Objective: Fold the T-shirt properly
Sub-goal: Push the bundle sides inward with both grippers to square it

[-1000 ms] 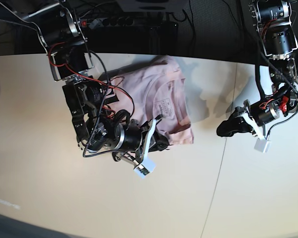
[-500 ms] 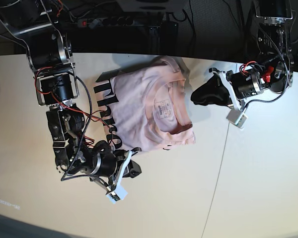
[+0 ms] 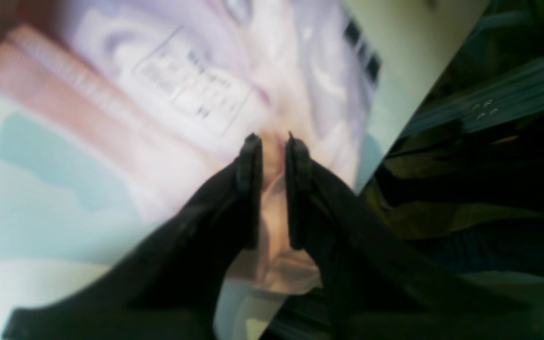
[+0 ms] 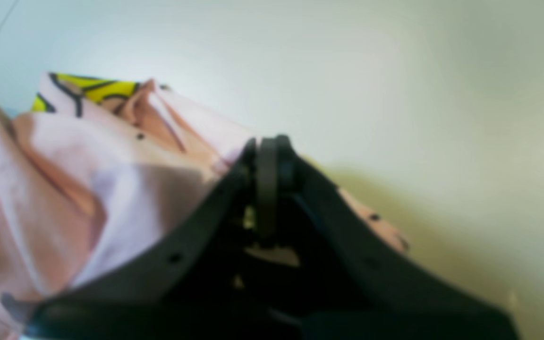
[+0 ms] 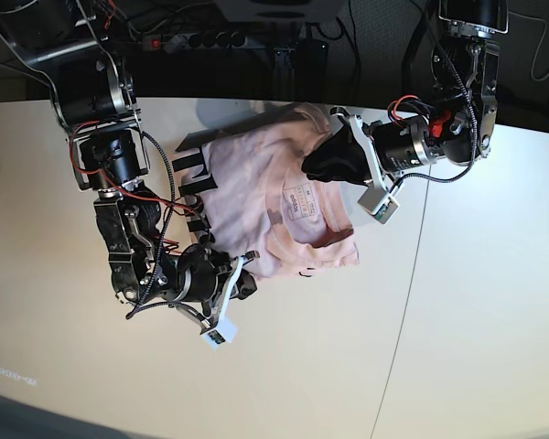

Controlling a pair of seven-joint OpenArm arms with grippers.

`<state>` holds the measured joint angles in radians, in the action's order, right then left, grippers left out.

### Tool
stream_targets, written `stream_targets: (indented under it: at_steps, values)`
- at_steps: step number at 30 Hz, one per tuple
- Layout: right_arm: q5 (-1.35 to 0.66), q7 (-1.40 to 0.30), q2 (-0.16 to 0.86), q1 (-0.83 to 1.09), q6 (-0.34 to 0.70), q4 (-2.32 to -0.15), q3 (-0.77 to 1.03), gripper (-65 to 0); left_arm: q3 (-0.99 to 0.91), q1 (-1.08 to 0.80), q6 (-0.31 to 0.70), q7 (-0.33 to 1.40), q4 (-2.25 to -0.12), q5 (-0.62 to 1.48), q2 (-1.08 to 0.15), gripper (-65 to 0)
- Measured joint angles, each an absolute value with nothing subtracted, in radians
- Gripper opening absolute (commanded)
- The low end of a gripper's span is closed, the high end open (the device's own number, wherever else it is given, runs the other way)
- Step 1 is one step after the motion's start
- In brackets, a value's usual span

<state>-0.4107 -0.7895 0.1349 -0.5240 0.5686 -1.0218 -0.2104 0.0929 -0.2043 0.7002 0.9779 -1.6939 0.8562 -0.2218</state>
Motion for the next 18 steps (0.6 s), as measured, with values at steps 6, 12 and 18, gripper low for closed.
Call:
stream_targets:
  at_steps: [6, 12, 18]
  values:
    - [-0.567, -0.907, 0.173, -0.524, 0.568, -1.021, -0.212, -65.0, 0.093, -0.158, 0.700, 0.917, -1.581, 0.772, -0.221, -53.0]
    - [-0.665, -0.956, 0.226, -0.498, 0.569, -1.037, -0.212, -65.0, 0.094, -0.049, 0.698, 0.885, -1.419, 0.776, -0.219, -53.0]
    - [-0.781, -1.004, 0.252, -0.416, 0.569, -1.102, -0.212, -65.0, 0.097, 0.051, 0.699, 0.897, -1.378, 0.685, -0.219, -53.0]
